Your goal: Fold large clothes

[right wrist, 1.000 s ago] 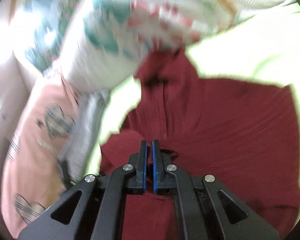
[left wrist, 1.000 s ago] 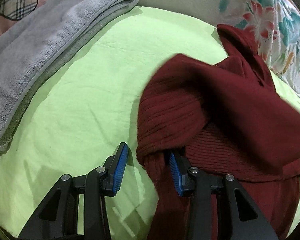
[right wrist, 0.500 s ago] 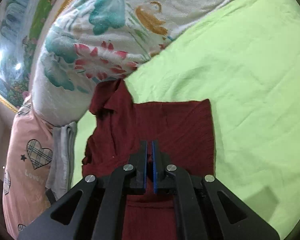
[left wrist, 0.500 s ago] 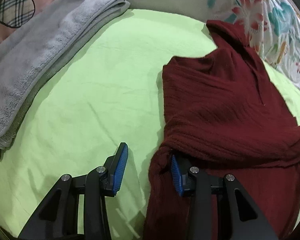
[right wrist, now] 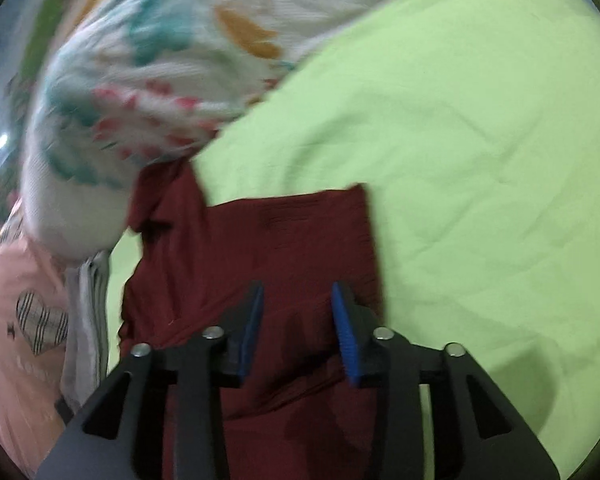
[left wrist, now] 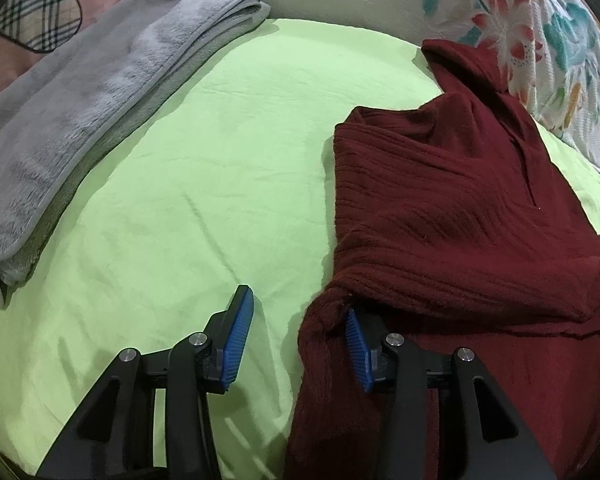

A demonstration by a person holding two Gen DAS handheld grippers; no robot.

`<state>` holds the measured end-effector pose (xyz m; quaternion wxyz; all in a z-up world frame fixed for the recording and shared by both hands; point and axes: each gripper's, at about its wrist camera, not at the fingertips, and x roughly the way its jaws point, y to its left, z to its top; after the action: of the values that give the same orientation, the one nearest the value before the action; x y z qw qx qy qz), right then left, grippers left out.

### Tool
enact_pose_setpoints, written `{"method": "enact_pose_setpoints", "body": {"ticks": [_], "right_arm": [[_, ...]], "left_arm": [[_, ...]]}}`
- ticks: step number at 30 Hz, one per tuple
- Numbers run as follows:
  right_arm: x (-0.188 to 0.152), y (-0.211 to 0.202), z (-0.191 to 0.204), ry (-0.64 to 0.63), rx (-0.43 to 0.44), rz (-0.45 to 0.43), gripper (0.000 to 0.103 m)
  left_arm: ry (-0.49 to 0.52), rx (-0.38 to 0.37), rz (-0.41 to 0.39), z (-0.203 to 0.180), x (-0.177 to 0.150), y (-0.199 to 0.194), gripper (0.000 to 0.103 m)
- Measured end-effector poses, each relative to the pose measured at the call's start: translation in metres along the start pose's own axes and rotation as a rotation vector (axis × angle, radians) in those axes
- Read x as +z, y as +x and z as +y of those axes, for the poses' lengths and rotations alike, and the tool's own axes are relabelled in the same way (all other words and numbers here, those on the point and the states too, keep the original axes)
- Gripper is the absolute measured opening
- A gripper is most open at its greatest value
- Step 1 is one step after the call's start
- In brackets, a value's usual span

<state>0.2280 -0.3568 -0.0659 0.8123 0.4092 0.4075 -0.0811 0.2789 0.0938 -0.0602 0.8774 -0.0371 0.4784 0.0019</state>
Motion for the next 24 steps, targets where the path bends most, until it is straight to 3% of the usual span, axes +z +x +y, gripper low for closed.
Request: {"method": "enact_pose_setpoints", "body": {"ticks": [3, 6, 8, 10, 12, 15, 17, 20, 21, 22, 23, 24], "right_arm": [[-0.009, -0.005, 0.044, -0.137, 0.065, -0.004, 0.043], [-0.023, 0.022, 0.107, -0.279, 0.204, 0.113, 0.046], [-0.037, 0.050, 0.153, -0.385, 0.282, 0.183, 0.066], [-0.052, 0.081, 0.193, -0.451, 0.367, 0.253, 0.073], [-0.063, 0.118, 0.227, -0.484, 0.415, 0.323, 0.073], [-0.079, 0.179, 0.277, -0.541, 0.395, 0.418, 0.073], [-0.095, 0.208, 0.303, -0.651, 0.325, 0.455, 0.073], [-0.111, 0.255, 0.318, -0.683, 0.187, 0.585, 0.072], [-0.114, 0.261, 0.322, -0.690, 0.205, 0.581, 0.072], [-0.115, 0.263, 0.326, -0.702, 0.223, 0.574, 0.066], [-0.115, 0.265, 0.331, -0.702, 0.253, 0.576, 0.028], [-0.115, 0.269, 0.332, -0.681, 0.266, 0.592, 0.004]], "left_arm": [[-0.020, 0.002, -0.009, 0.003, -0.005, -0.002, 0.047], [-0.037, 0.008, -0.021, 0.004, -0.010, -0.004, 0.047], [-0.051, 0.004, -0.026, 0.006, -0.011, -0.005, 0.048], [-0.061, -0.005, -0.026, 0.009, -0.011, -0.005, 0.048], [-0.064, -0.010, -0.029, 0.010, -0.012, -0.005, 0.048], [-0.062, -0.017, -0.036, 0.011, -0.013, -0.005, 0.048], [-0.060, -0.025, -0.042, 0.013, -0.014, -0.005, 0.048], [-0.072, -0.035, -0.050, 0.015, -0.018, -0.006, 0.048], [-0.076, -0.037, -0.055, 0.015, -0.019, -0.006, 0.048], [-0.076, -0.037, -0.058, 0.016, -0.020, -0.006, 0.048], [-0.073, -0.035, -0.060, 0.016, -0.020, -0.007, 0.048], [-0.070, -0.032, -0.061, 0.016, -0.021, -0.007, 0.048]]}}
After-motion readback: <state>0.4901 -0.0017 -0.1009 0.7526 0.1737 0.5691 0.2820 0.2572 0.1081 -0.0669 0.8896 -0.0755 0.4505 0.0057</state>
